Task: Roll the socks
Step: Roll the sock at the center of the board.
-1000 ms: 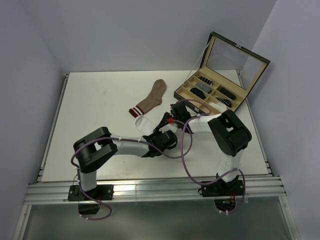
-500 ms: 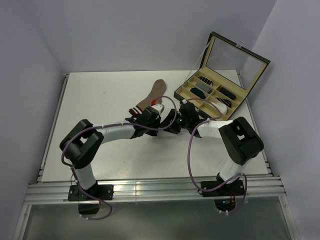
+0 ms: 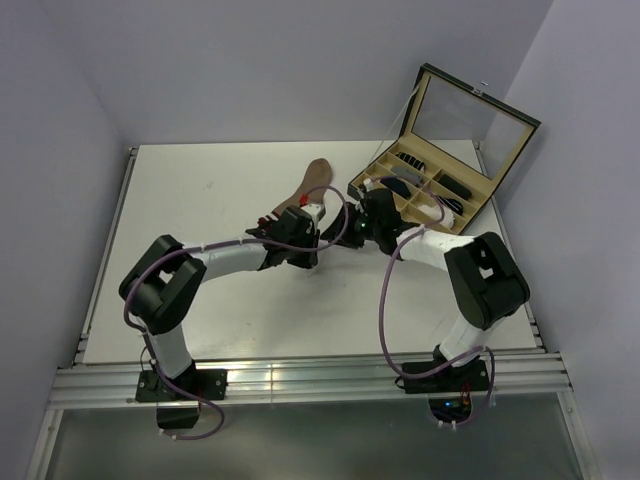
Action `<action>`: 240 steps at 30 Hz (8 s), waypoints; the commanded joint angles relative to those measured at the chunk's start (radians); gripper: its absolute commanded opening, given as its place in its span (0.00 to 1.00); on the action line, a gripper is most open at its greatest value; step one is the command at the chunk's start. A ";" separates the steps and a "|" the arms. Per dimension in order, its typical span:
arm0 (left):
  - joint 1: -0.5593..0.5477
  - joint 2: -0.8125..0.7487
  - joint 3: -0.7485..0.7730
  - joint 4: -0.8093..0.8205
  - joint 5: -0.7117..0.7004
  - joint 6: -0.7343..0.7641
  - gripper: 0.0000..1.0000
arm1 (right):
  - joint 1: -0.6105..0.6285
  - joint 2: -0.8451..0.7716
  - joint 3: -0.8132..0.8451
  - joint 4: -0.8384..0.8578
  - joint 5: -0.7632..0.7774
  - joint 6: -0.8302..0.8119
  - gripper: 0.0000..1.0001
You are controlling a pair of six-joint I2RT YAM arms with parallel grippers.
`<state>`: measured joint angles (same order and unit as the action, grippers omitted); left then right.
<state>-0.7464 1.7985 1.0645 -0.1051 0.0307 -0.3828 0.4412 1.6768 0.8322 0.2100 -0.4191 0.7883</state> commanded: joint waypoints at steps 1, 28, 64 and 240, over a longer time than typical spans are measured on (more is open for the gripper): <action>-0.002 -0.053 -0.049 -0.012 0.049 0.004 0.00 | -0.024 -0.055 0.094 -0.106 0.036 -0.155 0.43; -0.004 -0.105 -0.120 0.087 0.107 0.041 0.00 | 0.022 0.443 0.587 -0.411 -0.238 -0.414 0.40; 0.004 -0.039 -0.141 0.229 0.248 0.064 0.01 | 0.064 0.491 0.608 -0.540 -0.230 -0.498 0.04; 0.001 0.088 0.028 0.071 0.274 0.015 0.00 | -0.059 -0.109 -0.358 0.429 -0.004 0.255 0.72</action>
<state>-0.7689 1.8404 1.0618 0.0170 0.1726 -0.3252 0.3878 1.5520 0.5049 0.4999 -0.4431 1.0023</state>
